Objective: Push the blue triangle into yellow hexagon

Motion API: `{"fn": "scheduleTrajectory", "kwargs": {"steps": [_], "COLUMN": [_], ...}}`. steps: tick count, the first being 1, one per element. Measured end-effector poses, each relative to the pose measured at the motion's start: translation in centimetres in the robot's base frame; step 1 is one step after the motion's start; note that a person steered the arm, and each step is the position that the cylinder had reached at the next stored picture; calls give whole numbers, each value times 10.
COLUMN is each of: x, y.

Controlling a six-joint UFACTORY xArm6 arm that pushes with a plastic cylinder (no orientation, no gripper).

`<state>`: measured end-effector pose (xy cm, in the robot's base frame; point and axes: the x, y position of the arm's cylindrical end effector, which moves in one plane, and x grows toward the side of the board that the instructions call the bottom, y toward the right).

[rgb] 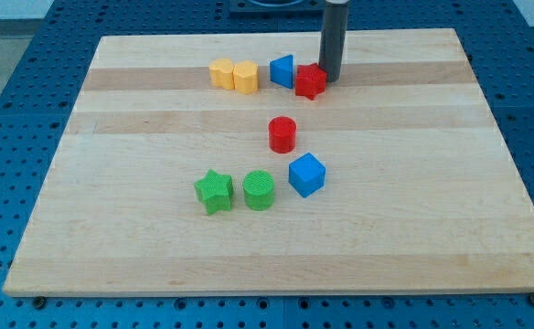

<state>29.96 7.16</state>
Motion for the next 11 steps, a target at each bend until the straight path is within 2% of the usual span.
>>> {"fn": "scheduleTrajectory", "kwargs": {"steps": [9,10,11], "x": [-17,-20,-12], "y": [-55,-46,-3]}}
